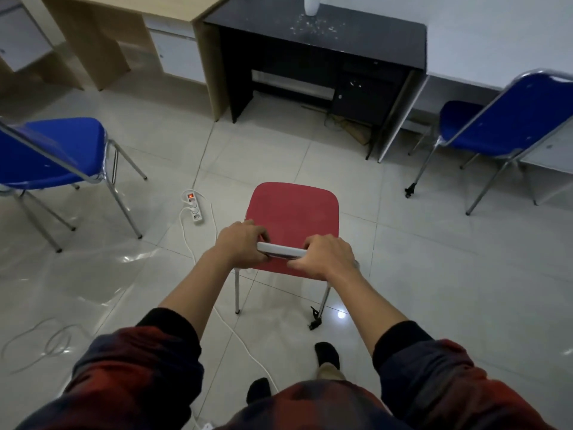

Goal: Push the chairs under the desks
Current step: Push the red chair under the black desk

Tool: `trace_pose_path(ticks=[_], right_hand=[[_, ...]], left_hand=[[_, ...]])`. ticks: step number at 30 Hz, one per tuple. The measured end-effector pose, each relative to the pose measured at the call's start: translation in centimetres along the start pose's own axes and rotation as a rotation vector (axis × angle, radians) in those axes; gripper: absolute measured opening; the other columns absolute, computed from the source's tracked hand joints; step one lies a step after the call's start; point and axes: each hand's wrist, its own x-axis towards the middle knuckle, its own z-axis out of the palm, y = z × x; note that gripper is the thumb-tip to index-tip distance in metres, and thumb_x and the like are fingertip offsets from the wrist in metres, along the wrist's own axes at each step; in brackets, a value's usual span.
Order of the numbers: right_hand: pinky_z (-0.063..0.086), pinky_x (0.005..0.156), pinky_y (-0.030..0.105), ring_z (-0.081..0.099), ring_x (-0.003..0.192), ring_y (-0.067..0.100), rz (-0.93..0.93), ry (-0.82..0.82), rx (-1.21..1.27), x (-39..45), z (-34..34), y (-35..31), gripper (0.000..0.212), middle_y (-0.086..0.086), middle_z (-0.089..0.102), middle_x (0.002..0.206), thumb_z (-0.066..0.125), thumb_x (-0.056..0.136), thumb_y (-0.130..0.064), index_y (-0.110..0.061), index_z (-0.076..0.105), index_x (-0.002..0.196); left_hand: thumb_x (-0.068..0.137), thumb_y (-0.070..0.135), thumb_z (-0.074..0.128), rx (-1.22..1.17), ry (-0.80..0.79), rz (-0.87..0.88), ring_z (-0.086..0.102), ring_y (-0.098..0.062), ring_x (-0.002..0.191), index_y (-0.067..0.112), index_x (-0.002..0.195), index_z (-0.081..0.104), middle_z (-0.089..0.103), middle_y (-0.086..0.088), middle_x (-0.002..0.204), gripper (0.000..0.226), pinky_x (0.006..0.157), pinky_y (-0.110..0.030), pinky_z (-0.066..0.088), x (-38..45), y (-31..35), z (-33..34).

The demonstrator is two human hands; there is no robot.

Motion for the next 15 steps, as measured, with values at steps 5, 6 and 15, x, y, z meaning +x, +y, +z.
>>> trace_pose_path(ticks=[5, 6, 15], right_hand=[[0.058, 0.071, 0.034, 0.063, 0.072, 0.018, -0.017, -0.008, -0.010, 1.1, 0.2, -0.2, 0.052, -0.007, 0.063, 0.073, 0.061, 0.063, -0.070, -0.026, 0.069, 0.090], [0.057, 0.070, 0.033, 0.063, 0.072, 0.019, -0.021, -0.002, -0.008, 1.3, 0.1, -0.5, 0.052, -0.007, 0.063, 0.073, 0.061, 0.064, -0.070, -0.026, 0.069, 0.090], [0.043, 0.061, 0.029, 0.060, 0.071, 0.023, -0.059, 0.045, 0.014, 2.6, -0.4, -2.1, 0.050, -0.004, 0.062, 0.075, 0.062, 0.068, -0.067, -0.021, 0.068, 0.088]], left_hand=[[0.070, 0.049, 0.072, 0.009, 0.055, 0.062, 0.056, -0.011, 0.087, 0.034, 0.101, 0.068, 0.060, 0.012, 0.101, 0.034, 0.069, -0.028, 0.047, 0.9, -1.3, 0.1], [0.069, 0.049, 0.072, 0.010, 0.064, 0.063, 0.057, -0.011, 0.087, 0.035, 0.100, 0.069, 0.061, 0.012, 0.100, 0.034, 0.069, -0.028, 0.049, 1.1, -1.6, 0.0], [0.069, 0.050, 0.067, 0.048, 0.058, -0.013, 0.064, -0.014, 0.084, 0.035, 0.100, 0.070, 0.069, 0.014, 0.092, 0.034, 0.066, -0.027, 0.046, 2.5, -3.4, -1.2]])
